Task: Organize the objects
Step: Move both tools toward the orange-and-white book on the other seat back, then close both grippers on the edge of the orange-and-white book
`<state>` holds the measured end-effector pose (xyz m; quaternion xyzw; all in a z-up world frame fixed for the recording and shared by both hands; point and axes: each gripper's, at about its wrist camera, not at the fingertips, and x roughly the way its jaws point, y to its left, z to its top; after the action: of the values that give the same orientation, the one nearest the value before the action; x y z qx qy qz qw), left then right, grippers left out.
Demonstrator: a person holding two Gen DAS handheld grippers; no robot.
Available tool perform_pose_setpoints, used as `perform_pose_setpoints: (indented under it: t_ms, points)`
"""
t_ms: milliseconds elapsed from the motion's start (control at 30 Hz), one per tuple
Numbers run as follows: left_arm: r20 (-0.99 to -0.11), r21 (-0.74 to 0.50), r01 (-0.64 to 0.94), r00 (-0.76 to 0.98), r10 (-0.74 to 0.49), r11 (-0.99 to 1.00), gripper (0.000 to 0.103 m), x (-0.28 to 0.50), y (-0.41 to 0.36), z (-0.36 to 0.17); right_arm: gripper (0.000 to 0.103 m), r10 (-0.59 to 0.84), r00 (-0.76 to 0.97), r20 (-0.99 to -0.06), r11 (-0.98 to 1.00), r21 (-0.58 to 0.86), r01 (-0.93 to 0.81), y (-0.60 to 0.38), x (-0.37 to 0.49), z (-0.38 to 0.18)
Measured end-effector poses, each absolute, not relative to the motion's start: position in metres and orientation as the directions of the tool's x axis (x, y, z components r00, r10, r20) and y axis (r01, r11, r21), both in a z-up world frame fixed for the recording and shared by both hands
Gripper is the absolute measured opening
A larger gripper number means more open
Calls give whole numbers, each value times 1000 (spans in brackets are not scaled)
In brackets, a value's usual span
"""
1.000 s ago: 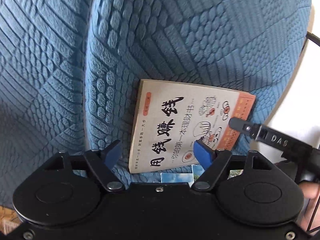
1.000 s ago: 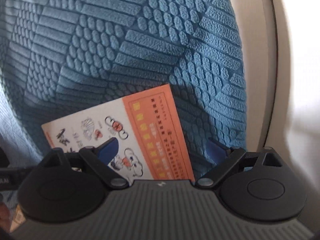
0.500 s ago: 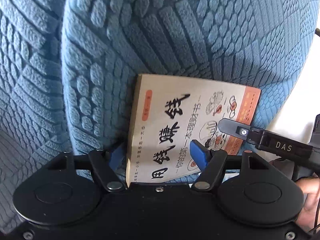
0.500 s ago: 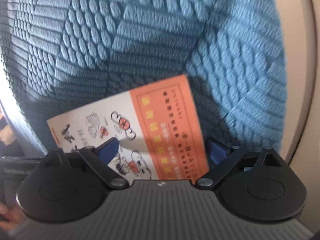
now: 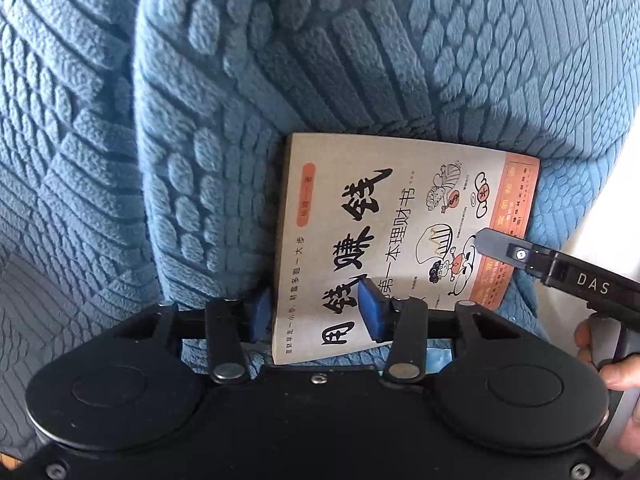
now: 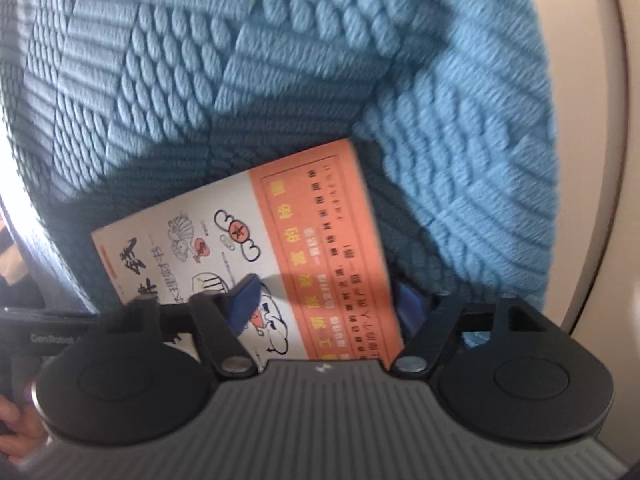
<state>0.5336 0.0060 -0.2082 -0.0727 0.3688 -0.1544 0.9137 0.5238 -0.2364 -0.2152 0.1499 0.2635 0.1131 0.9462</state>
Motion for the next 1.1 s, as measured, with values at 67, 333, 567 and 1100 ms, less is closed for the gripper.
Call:
perform_pose_setpoints:
  t_ms: [67,333,567,1100]
  points:
    - [-653,-245,224,681,-331,943,41,531,5,-205,61,286,841,-459,929,347,-126,-239,519,-210]
    - [-671,-269,232,651,-355,935,38,512,7,-193,47,250,840,-482,932,356,-73,-247,483,-187]
    - [-669,-301,243,635,-386,922,32,488,19,-179,38,270,797,-540,911,412,-29,-265,438,-178]
    - [-709,-307,222,595,-378,925,32,437,72,-174,32,337,722,-605,839,540,60,-251,365,-188]
